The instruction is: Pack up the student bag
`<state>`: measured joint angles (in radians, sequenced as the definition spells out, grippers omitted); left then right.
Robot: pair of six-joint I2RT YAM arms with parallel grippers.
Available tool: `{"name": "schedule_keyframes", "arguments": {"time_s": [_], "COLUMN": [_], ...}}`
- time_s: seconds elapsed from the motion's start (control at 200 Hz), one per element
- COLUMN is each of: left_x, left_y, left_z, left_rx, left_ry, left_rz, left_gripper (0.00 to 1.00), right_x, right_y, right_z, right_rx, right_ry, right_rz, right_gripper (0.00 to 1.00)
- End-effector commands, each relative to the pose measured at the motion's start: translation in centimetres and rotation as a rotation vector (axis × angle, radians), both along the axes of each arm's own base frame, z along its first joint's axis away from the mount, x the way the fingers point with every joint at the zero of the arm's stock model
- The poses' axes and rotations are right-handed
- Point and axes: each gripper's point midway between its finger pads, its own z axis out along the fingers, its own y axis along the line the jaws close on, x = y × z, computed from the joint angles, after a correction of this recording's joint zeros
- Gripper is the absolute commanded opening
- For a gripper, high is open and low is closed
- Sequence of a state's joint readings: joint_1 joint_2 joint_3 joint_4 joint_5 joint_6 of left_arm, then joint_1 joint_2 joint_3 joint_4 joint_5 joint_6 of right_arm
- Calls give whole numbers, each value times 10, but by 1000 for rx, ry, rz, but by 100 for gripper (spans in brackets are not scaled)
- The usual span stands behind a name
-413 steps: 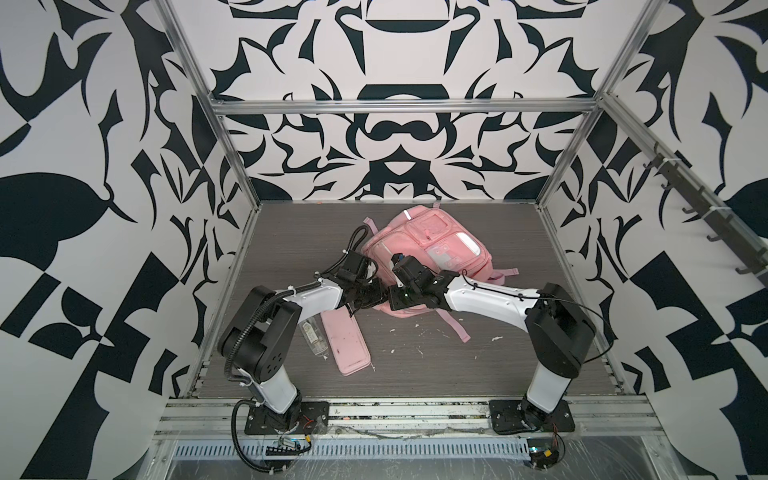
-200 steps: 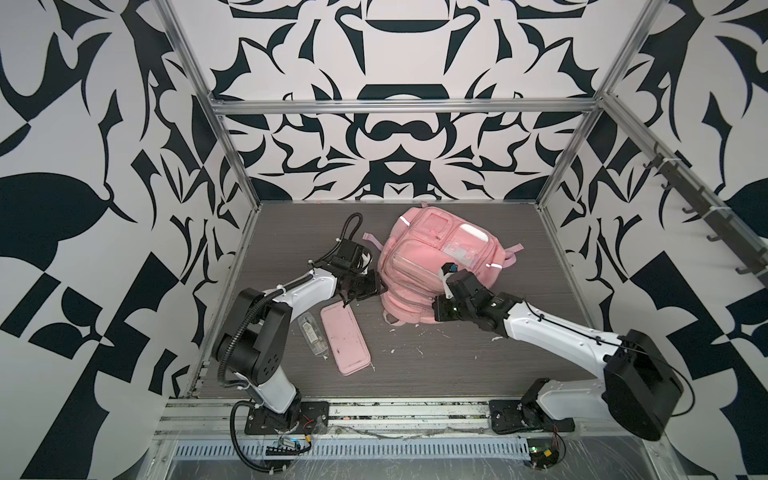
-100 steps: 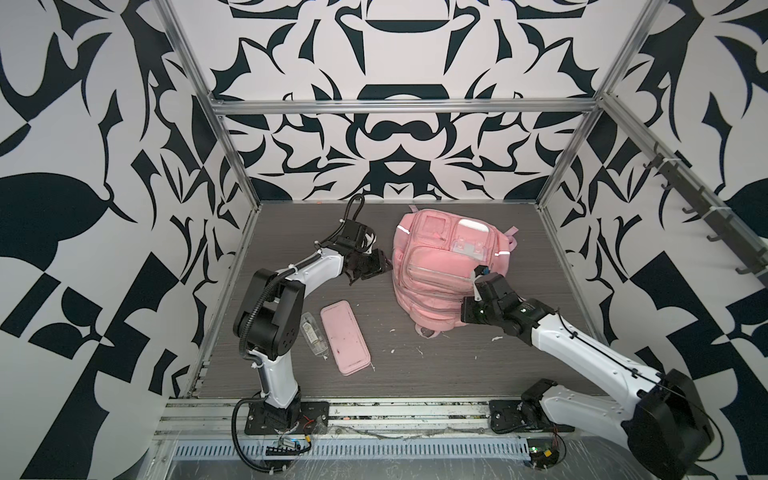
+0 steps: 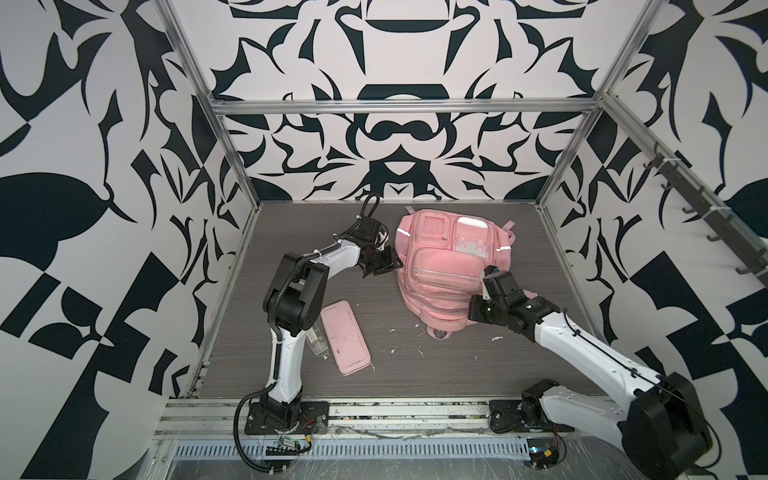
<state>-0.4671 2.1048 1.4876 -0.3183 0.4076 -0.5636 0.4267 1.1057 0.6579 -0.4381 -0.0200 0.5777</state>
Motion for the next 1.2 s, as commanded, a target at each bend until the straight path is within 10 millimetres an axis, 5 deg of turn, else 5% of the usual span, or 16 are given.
{"name": "schedule_keyframes", "arguments": {"time_s": [0.0, 0.515, 0.705, 0.995, 1.195], "left_x": [5, -4, -7, -10, -12], "left_y": [-1, -9, -11, -9, 13], "left_z": [-9, -9, 1, 12, 13], "left_rx": [25, -76, -117, -144, -153], "left_ry": [18, 49, 47, 36, 33], "left_rz": [-3, 38, 53, 68, 118], "left_gripper": [47, 0, 0, 0, 0], "right_x": [6, 2, 7, 24, 42], "right_y": [6, 26, 55, 126, 143], "right_z": [13, 9, 11, 17, 18], "right_rx": [38, 109, 123, 106, 106], "right_ry": [-25, 3, -6, -35, -51], "right_rz": [6, 71, 125, 245, 252], "right_gripper": [0, 0, 0, 0, 0]}}
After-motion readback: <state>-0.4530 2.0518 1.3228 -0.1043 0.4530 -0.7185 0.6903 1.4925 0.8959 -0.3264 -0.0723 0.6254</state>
